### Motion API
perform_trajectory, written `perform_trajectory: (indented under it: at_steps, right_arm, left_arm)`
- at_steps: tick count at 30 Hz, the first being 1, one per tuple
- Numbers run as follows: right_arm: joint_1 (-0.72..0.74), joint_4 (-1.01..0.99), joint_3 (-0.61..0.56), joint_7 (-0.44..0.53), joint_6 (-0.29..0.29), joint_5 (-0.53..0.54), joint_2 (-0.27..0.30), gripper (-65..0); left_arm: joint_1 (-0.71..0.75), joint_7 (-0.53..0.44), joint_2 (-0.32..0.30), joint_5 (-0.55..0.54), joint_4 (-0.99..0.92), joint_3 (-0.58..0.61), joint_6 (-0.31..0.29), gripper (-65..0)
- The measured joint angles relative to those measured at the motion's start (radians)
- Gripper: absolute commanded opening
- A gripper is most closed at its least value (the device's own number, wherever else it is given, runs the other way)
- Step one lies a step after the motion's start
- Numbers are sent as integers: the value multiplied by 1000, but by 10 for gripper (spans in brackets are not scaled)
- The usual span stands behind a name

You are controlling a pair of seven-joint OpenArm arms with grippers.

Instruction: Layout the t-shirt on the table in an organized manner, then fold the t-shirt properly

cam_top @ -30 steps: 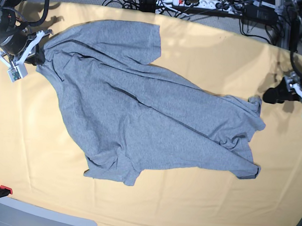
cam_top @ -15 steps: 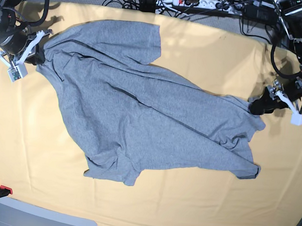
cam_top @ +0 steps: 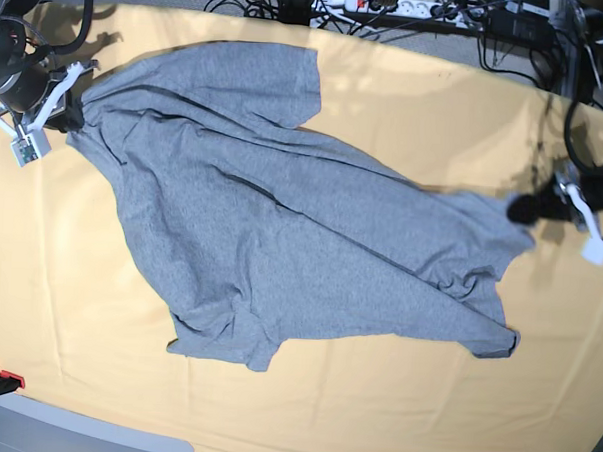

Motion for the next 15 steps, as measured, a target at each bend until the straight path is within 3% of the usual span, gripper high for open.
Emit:
perform_trajectory:
  at_steps: [7, 12, 15]
  right_arm:
    - [6, 0, 0, 10, 11, 8, 27, -647]
    - [5, 0, 0, 20, 11, 3, 48, -393]
    - [5, 0, 0, 47, -2, 0, 51, -343]
  left_arm:
    - [35, 10, -79, 8, 5, 2, -3, -650]
    - [30, 5, -122, 4, 6, 1, -2, -650]
    - [30, 6, -119, 6, 6, 1, 2, -650]
